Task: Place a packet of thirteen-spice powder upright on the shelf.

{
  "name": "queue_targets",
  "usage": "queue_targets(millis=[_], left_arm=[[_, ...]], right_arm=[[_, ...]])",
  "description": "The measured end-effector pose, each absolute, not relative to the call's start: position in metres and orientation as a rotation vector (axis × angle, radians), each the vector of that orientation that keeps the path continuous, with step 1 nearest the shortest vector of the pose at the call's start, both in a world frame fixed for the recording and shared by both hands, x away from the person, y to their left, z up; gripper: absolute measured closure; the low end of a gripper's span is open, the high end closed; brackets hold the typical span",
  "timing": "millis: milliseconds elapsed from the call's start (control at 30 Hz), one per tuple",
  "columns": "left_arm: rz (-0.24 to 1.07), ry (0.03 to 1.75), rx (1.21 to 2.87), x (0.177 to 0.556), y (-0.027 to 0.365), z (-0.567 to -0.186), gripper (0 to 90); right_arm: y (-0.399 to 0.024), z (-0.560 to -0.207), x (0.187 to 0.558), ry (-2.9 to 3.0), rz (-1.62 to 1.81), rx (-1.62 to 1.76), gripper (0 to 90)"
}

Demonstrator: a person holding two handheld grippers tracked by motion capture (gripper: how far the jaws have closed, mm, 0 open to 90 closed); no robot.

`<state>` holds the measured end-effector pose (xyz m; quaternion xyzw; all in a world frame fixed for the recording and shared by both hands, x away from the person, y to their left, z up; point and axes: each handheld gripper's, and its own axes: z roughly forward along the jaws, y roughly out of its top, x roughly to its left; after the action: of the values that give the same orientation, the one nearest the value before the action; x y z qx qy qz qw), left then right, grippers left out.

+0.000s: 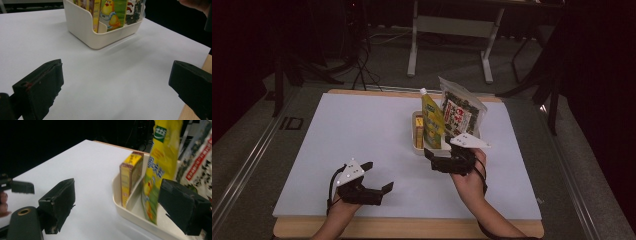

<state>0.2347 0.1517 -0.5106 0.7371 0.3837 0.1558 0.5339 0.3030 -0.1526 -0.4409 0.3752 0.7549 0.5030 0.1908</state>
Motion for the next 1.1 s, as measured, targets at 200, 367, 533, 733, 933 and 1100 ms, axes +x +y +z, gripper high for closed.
queue_targets(millis=[200, 367, 533, 733, 933, 1100], left_arm=[[0.362, 0.893, 1.759, 0.233, 0.151, -0.510, 0.0], [0.362, 0.881, 1.769, 0.233, 0.150, -0.510, 0.0], [0.356, 0.880, 1.771, 0.233, 0.150, -0.510, 0.0], [0.369, 0.866, 1.788, 0.232, 0.148, -0.511, 0.0], [0.354, 0.857, 1.785, 0.231, 0.148, -0.512, 0.0], [0.349, 0.857, 1.786, 0.231, 0.149, -0.514, 0.0]], right_arm=[[-0.168, -0.451, 0.292, 2.139, 1.378, 1.036, 14.1], [-0.177, -0.457, 0.283, 2.150, 1.349, 1.003, 14.1], [-0.183, -0.460, 0.276, 2.164, 1.338, 0.987, 14.1], [-0.194, -0.466, 0.268, 2.179, 1.315, 0.980, 14.1], [-0.204, -0.469, 0.261, 2.176, 1.281, 0.969, 14.1], [-0.210, -0.470, 0.258, 2.166, 1.270, 0.965, 14.2]])
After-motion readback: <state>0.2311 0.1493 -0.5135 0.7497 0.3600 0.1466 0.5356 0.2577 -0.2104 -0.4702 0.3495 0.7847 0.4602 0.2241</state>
